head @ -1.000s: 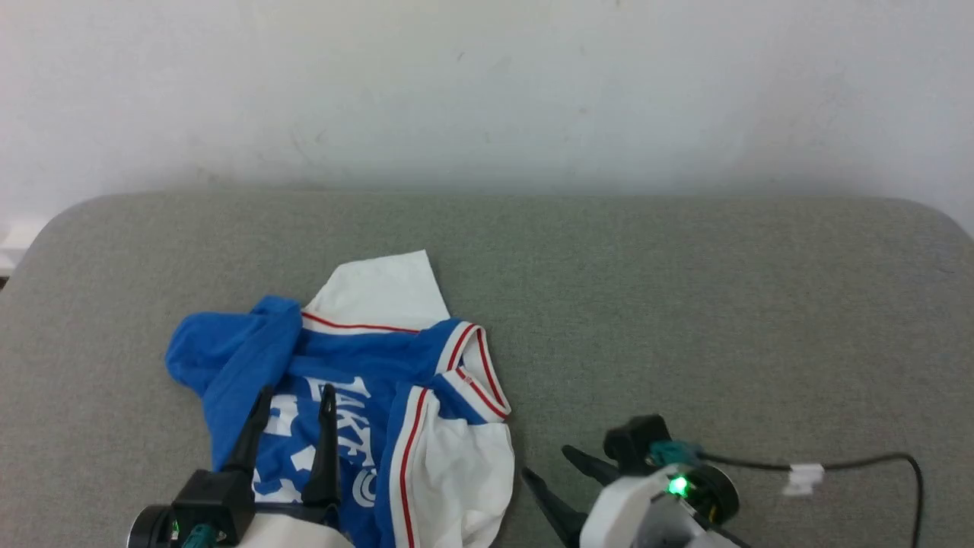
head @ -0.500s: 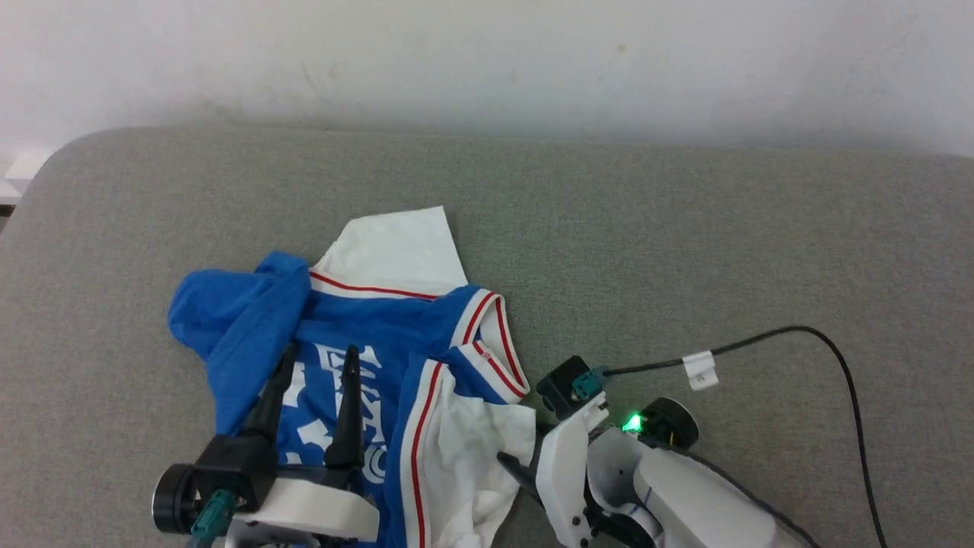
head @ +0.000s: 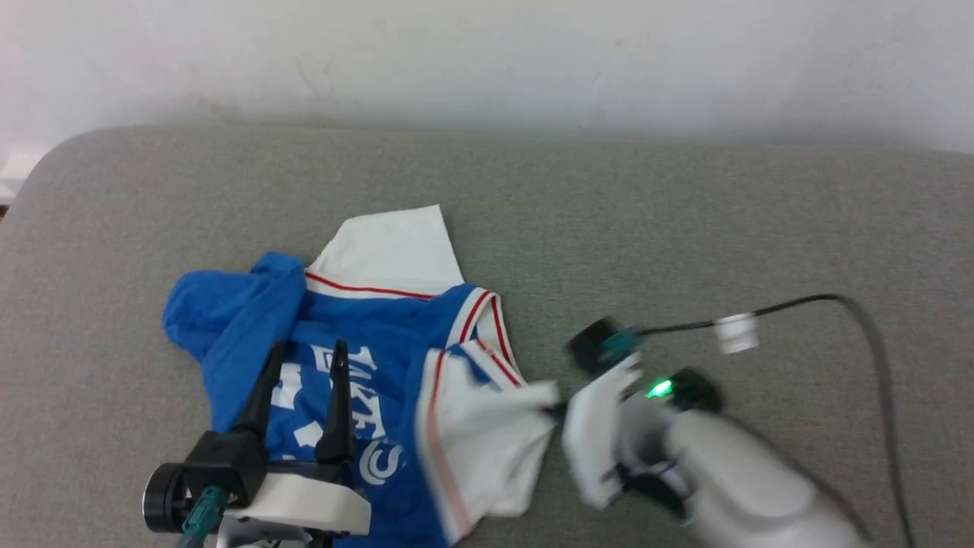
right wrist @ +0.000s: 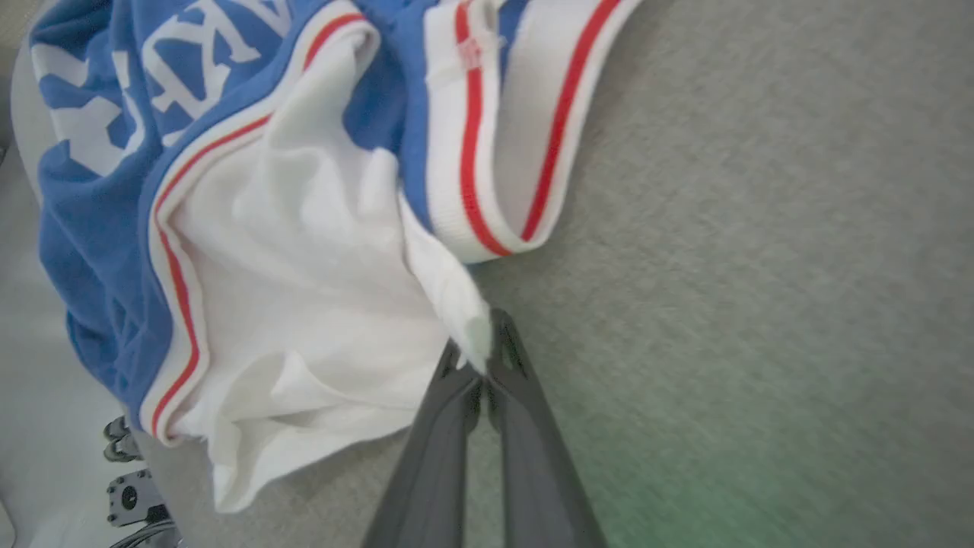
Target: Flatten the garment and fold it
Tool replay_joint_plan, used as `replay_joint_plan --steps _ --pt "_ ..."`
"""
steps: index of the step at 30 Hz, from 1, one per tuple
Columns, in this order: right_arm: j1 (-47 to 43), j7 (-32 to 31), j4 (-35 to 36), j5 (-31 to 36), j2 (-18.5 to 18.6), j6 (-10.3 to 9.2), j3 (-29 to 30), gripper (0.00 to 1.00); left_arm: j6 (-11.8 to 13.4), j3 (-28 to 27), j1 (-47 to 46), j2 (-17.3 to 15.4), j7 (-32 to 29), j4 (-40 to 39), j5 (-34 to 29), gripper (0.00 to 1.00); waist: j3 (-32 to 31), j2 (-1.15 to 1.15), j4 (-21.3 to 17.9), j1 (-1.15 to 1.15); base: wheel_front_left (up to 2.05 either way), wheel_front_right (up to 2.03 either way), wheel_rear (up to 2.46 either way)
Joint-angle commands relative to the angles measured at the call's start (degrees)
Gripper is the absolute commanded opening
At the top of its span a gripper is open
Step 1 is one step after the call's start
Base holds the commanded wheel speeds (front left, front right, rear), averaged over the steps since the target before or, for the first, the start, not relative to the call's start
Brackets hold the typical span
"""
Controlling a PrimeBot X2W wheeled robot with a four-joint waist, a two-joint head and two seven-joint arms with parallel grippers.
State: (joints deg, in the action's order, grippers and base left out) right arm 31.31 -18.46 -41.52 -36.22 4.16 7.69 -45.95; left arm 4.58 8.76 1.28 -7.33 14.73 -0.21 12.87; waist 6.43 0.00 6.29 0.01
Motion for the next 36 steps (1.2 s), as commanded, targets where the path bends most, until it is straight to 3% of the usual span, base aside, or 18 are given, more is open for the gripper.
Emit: replay_joint_plan --steps 1,7,8,11,14,19,20,21,22,30,36 --pt "-0.33 2.46 1.11 0.87 4.18 -0.2 3.68 0.0 -0.36 -0.6 0.97 0.43 0.27 -0.04 -0.84 1.0 -1.38 0.0 -1.56 -0.01 0.0 0.0 0.0" --pt "-4.67 4.58 6.24 4.53 14.42 -0.2 20.88 0.0 -0.85 -1.93 2.87 0.91 0.27 -0.59 -1.24 1.0 -2.7 0.0 -4.24 -0.01 0.0 0.0 0.0" --pt "-4.67 4.58 6.24 4.53 14.42 -0.2 20.88 0.0 -0.85 -1.93 2.87 0.91 0.27 -0.59 -1.24 1.0 -2.7 0.0 -4.24 -0.01 0.0 0.0 0.0" --pt "-9.75 2.94 6.77 6.79 17.88 -0.2 31.66 0.0 -1.15 -2.37 3.31 0.98 0.27 -0.65 -1.5 1.0 -2.89 0.0 -5.18 -0.01 0.0 0.0 0.0" --pt "-15.94 0.85 7.31 9.3 18.66 -0.2 41.95 0.0 -1.56 -2.67 3.42 0.98 0.27 -0.46 -1.63 1.0 -2.98 0.0 -5.69 -0.01 0.0 0.0 0.0" --pt "-25.14 -2.11 11.32 14.62 14.26 -0.2 54.4 0.0 -1.79 -3.15 3.93 0.74 0.27 0.57 -1.89 1.0 -3.54 0.0 -6.76 -0.01 0.0 0.0 0.0" --pt "-26.32 -2.33 12.65 15.8 13.04 -0.2 55.81 0.04 -1.81 -3.21 4.06 0.67 0.27 0.83 -1.92 1.0 -3.66 0.0 -7.01 -0.01 0.0 0.0 0.0" --pt "-27.22 -2.29 13.99 16.66 11.67 -0.2 57.0 0.39 -1.86 -3.2 4.19 0.56 0.27 1.21 -1.94 1.0 -3.87 0.0 -7.29 -0.01 0.0 0.0 0.0" --pt "-28.0 -1.88 15.48 17.55 10.43 -0.2 57.93 1.0 -1.95 -3.06 4.29 0.38 0.24 1.75 -2.02 1.0 -4.14 0.0 -7.47 -0.01 0.0 0.0 0.0" --pt "-31.92 11.1 28.82 25.61 3.02 -0.2 63.01 1.0 -2.72 -2.59 2.89 -0.66 -3.53 4.1 -1.08 1.0 -6.66 0.0 -8.4 -0.01 0.0 0.0 0.0" --pt "-35.71 15.02 36.97 27.67 0.01 -0.2 58.47 1.0 -4.72 -0.31 -2.07 -1.02 -14.64 8.56 0.57 1.0 -6.47 0.0 -9.2 -0.01 0.0 0.0 0.0"
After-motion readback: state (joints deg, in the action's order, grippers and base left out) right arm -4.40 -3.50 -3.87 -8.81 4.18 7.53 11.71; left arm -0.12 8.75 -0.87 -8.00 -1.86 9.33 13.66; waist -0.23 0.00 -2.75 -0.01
